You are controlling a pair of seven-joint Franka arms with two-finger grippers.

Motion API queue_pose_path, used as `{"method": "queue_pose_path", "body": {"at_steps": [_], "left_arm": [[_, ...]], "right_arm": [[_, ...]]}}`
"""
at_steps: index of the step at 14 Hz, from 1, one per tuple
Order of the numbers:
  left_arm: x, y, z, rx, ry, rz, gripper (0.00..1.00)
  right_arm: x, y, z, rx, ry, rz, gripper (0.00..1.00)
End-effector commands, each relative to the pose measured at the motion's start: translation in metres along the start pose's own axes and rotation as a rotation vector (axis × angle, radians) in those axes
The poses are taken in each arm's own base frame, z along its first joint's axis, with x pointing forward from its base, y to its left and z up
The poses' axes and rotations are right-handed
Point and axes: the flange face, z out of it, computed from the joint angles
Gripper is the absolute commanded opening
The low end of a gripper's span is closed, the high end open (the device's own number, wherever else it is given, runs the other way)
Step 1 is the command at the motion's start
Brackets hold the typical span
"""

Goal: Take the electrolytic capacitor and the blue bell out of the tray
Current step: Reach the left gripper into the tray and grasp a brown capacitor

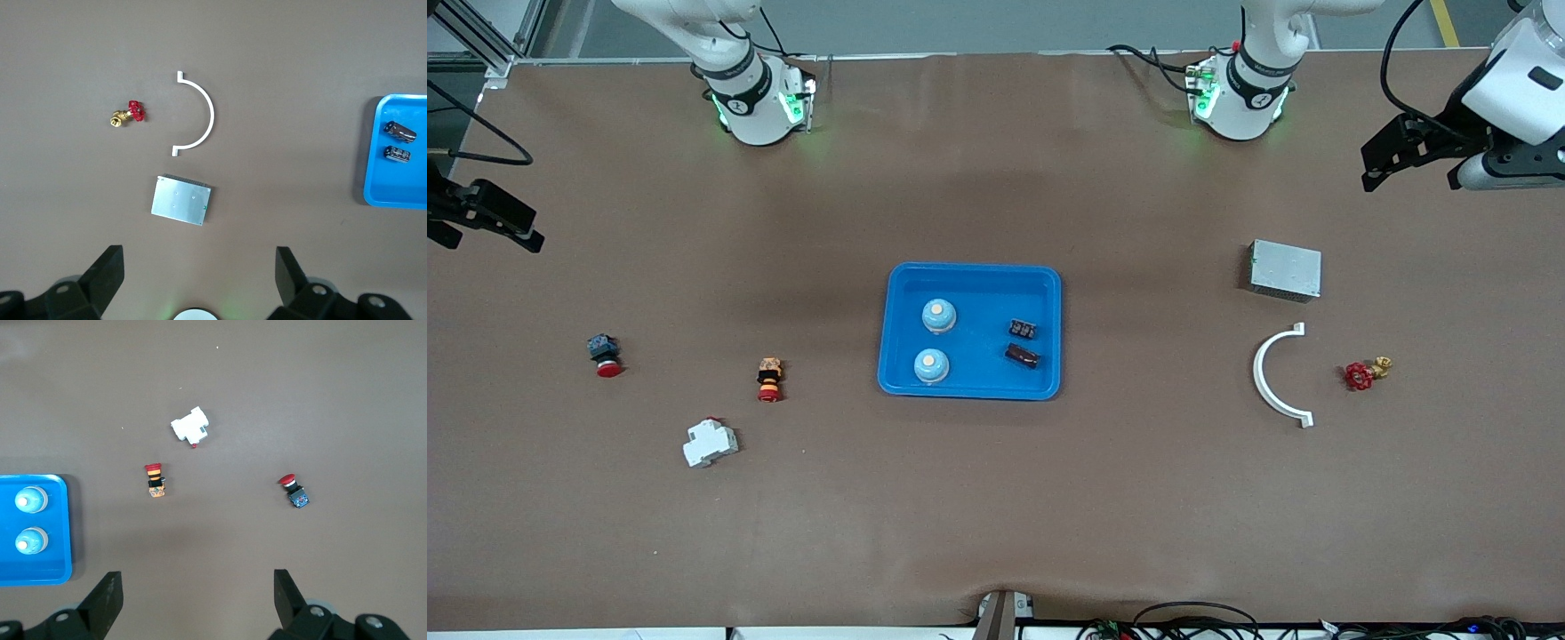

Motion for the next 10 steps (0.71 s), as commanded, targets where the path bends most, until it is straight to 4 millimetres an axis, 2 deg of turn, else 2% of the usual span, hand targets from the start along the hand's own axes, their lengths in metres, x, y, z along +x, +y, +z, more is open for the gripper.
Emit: {"method": "queue_pose_path", "body": {"at_steps": [1, 4, 6, 8, 10], "left_arm": [[0.002, 0.000, -0.002, 0.024, -0.004, 0.004, 1.00], [0.003, 0.000, -0.002, 0.025, -0.005, 0.004, 1.00], [0.016, 0.002, 0.013, 0.026, -0.031, 0.006, 1.00], [0.027, 0.011, 0.035, 0.031, -0.073, 0.010, 1.00], [0.039, 0.030, 0.060, 0.023, -0.100, -0.006, 1.00]], "right_arm": [[-0.008, 0.004, -0.002, 0.015, 0.008, 0.005, 1.00], [-0.006, 0.003, -0.001, 0.015, 0.013, 0.004, 1.00], [-0.007, 0.002, -0.001, 0.015, 0.011, 0.002, 1.00], [-0.006, 0.003, -0.001, 0.015, 0.013, 0.004, 1.00], [-0.007, 0.002, -0.002, 0.015, 0.016, 0.003, 1.00]]}}
